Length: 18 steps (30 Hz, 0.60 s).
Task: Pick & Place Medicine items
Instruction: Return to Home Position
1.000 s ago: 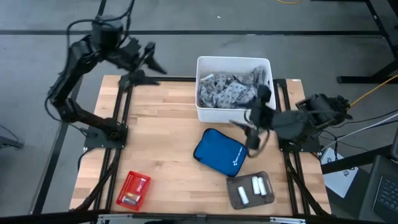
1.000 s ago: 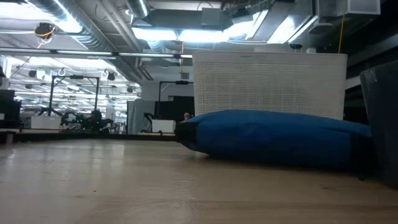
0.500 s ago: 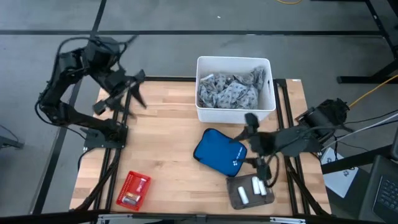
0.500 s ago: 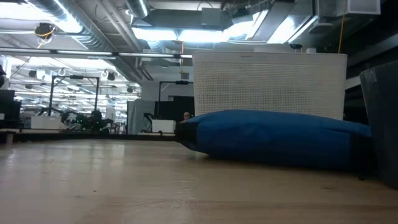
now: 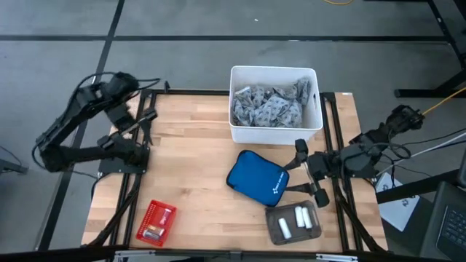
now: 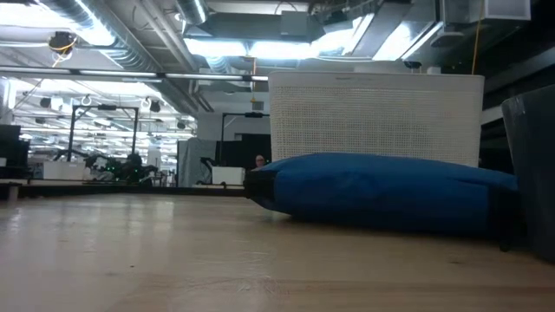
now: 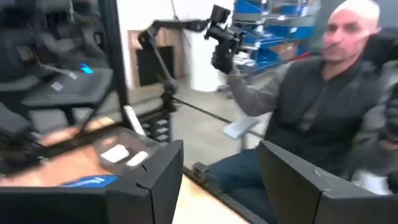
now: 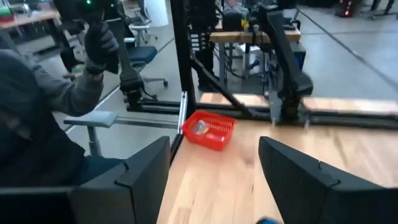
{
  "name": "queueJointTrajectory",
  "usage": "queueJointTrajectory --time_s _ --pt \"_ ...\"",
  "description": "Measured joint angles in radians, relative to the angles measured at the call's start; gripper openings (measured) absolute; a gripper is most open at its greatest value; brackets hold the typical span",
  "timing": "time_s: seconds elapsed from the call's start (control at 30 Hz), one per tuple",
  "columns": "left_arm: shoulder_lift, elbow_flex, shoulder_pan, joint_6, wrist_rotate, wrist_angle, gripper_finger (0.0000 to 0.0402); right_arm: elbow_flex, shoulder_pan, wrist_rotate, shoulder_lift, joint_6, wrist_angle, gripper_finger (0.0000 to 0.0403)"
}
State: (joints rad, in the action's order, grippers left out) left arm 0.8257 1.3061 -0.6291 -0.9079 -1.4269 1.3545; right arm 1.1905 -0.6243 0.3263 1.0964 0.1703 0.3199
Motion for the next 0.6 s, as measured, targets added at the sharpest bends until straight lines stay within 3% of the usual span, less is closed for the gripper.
queueJointTrajectory --time_s 0.17,0.33,0.5,0.6 --pt "-0.180 -0.167 -0.120 -0.084 -0.045 0.004 0.0205 -0.298 0.000 0.035 -0.159 0.039 -0.205 0.0249" --pt "-0.361 -0.334 -0.331 -0.092 -0.071 0.005 0.0205 -0.534 -0.006 0.051 -0.283 -0.026 -0.447 0.0249" --pt "-0.473 -0.390 -0.599 0.034 -0.020 -0.064 0.0205 -0.605 -0.007 0.050 -0.345 -0.126 -0.529 0.0249" --pt "-0.510 -0.399 -0.736 0.138 -0.065 -0.173 0.0205 -0.601 -0.005 0.035 -0.336 -0.135 -0.577 0.0249"
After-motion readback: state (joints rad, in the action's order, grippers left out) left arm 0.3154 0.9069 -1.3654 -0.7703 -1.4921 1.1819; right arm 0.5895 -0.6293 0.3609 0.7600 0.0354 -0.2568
